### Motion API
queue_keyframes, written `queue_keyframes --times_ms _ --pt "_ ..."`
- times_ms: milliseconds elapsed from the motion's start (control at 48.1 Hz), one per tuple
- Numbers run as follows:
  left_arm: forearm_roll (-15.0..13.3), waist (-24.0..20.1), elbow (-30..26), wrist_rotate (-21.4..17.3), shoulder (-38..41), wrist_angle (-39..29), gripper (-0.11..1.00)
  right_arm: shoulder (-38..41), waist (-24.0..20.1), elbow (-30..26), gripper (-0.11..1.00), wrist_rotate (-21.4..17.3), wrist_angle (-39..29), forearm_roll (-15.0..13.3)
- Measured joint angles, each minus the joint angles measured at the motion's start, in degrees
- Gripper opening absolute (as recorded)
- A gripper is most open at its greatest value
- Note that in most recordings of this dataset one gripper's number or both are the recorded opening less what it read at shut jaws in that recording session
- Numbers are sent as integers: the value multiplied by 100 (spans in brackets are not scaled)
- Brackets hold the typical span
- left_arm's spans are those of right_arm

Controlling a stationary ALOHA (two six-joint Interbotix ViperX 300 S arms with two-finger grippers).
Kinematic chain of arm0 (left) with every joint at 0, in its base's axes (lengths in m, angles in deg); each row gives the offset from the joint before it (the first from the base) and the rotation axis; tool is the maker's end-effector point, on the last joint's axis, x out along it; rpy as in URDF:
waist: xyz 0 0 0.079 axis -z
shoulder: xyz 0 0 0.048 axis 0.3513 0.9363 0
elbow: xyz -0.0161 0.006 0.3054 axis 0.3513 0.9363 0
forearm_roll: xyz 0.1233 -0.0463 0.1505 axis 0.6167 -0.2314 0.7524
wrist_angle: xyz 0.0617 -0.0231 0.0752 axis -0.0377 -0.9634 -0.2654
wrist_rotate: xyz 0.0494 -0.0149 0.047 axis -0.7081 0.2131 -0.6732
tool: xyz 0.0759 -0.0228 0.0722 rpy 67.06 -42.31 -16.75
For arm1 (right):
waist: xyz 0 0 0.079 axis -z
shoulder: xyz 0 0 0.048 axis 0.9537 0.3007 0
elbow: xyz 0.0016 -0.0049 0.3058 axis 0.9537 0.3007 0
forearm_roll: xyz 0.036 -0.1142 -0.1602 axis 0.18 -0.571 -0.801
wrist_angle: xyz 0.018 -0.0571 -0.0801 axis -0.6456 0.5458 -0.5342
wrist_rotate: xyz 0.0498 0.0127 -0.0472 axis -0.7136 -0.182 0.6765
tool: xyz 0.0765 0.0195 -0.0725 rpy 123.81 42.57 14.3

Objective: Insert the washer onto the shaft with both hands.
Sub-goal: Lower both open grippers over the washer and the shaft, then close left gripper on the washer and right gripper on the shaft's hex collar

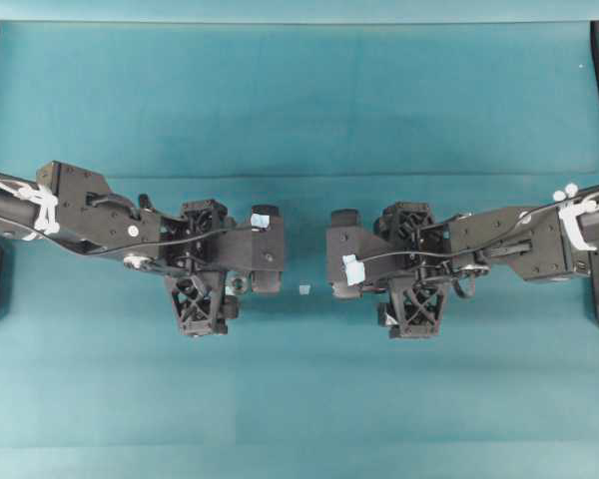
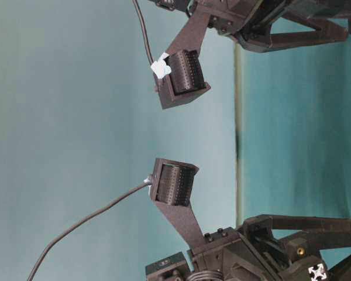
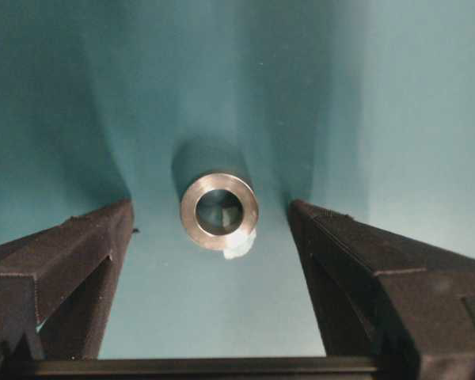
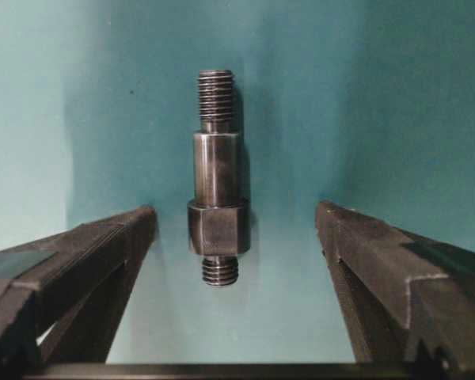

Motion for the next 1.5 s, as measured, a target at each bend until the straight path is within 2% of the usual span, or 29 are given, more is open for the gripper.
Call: queue_keyframes --times_ms 1497 --pt "9 0 0 18 18 193 83 9 9 0 93 0 0 35"
